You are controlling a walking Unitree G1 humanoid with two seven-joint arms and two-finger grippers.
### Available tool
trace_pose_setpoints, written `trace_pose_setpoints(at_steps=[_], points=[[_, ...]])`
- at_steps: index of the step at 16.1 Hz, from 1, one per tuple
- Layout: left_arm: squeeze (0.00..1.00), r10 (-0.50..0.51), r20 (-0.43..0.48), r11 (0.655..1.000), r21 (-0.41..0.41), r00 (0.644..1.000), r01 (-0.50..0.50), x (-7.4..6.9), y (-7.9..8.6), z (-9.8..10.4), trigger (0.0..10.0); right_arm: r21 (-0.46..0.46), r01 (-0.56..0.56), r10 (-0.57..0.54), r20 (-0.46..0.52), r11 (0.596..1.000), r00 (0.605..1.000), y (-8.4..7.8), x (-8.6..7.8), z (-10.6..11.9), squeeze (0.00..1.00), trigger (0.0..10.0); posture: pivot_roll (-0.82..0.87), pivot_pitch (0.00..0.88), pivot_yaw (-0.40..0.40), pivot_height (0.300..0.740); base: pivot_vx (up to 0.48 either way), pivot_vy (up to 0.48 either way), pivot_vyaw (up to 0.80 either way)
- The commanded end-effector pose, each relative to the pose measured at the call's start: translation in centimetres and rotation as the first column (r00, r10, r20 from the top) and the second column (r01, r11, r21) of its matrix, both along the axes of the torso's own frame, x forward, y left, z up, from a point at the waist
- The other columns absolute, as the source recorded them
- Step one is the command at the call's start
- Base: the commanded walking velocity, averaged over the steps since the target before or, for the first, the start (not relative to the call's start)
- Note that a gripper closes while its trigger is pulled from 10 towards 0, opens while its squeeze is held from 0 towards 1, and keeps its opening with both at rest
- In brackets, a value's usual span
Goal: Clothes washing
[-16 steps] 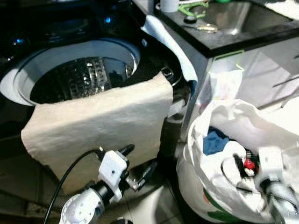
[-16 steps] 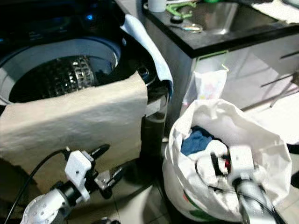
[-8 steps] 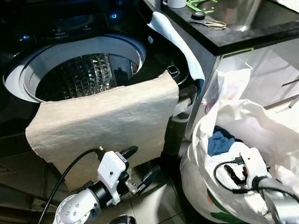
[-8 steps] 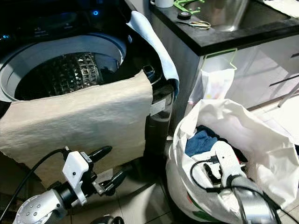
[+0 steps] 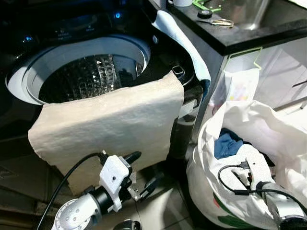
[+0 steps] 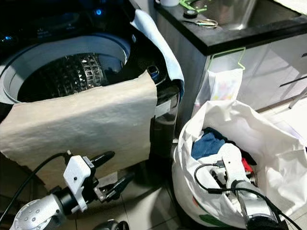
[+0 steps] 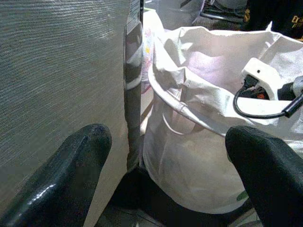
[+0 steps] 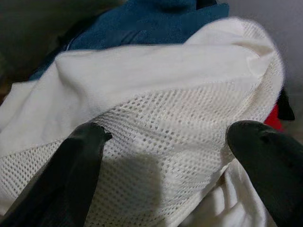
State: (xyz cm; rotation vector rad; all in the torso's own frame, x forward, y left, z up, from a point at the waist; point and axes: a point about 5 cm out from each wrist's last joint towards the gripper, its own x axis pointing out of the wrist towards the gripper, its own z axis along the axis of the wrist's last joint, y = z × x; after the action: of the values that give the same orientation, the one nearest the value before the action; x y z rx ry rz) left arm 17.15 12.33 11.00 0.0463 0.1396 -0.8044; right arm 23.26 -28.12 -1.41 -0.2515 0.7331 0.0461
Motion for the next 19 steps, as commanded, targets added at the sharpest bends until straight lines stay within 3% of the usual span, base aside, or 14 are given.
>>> trace_pose_setpoints(at_steps=[1,2,3,4,19], points=[[0.0,-0.005,0.006,1.0,0.012,1.0,0.005,-0.2,0.27,0.33,10.0,-0.005,-0.02,0.02,-0.048,1.0,0.999,0.34,-0.56,-0.8,0.0,9.8,0.02,0.125,0.075,0.74,0.0,0.0,0.0],[0.0,-0.004,0.005,1.0,0.015,1.0,0.004,-0.25,0.29,0.31,10.0,-0.024,-0.032,0.03,-0.091,0.999,0.995,0.33,-0.94,-1.33,0.0,4.3,0.02,0.122,0.071,0.74,0.0,0.0,0.0],[0.0,-0.003,0.004,1.0,0.016,1.0,0.003,-0.27,0.29,0.3,10.0,-0.033,-0.038,0.034,-0.1,0.999,0.994,0.33,-1.05,-1.48,0.0,2.7,0.02,0.121,0.071,0.74,0.0,0.0,0.0],[0.0,-0.004,0.0,1.0,0.017,1.0,0.004,-0.37,0.3,0.27,10.0,-0.04,-0.039,0.035,-0.102,0.998,0.994,0.4,-1.07,-1.66,0.0,0.0,0.02,0.121,0.071,0.74,0.0,0.0,0.0],[0.0,0.0,-0.008,1.0,0.016,1.0,0.0,-0.38,0.28,0.27,10.0,-0.043,-0.018,0.016,-0.06,0.999,0.998,-0.07,-0.72,-1.39,0.0,0.0,0.02,0.124,0.068,0.74,0.0,0.0,0.0]])
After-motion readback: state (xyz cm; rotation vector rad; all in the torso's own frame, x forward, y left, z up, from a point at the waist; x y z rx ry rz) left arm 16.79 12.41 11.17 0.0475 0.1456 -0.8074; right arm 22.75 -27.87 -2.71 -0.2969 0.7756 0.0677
